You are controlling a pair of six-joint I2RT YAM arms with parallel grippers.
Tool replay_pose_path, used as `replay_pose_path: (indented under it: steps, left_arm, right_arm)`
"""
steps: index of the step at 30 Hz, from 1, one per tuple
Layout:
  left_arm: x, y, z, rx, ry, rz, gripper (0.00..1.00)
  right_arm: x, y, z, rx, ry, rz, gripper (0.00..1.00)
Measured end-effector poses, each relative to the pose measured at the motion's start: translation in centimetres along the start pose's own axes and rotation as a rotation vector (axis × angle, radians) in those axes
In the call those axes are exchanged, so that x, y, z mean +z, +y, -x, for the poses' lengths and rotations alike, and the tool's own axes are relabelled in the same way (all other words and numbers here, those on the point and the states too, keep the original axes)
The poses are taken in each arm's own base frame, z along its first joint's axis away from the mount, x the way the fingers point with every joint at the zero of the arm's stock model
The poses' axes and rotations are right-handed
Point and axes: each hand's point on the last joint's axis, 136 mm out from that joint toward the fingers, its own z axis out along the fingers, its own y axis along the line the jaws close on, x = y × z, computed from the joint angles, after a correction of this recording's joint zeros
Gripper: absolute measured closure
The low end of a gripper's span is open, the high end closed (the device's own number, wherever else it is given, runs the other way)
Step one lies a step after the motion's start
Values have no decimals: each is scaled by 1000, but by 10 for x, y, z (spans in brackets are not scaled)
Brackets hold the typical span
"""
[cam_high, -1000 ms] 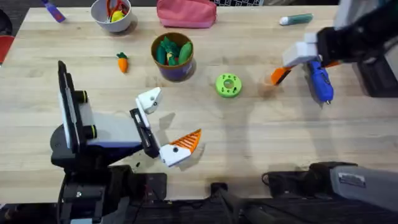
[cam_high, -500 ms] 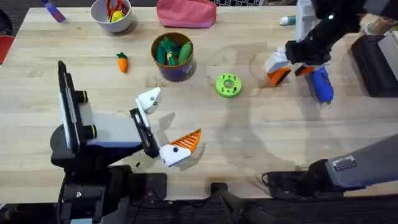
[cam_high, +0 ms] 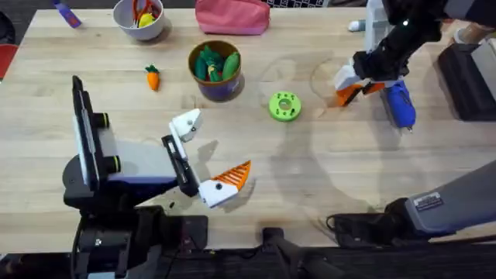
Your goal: Pick up the gripper from the table and insert it into the empty holder that is missing its gripper. Then pick up a screw, insert it into the mounting hole, and use the screwdriver to tighten it. Finally, clean up the table by picking up the vegetable and placing it into the bucket.
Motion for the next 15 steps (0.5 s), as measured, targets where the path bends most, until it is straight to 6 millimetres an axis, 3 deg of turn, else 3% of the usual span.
replay_pose_path:
  steps: [3,7,15]
  left_arm:
    - [0,0,0,0,0,0,16]
    - [0,0,0,0,0,0,14]
    - [0,0,0,0,0,0,14]
  right_arm:
    - [-7,0,1,0,-2,-3,382]
    - [-17,0,6,0,-28,-4,481]
    - [-20,0,4,3,-25,-4,489]
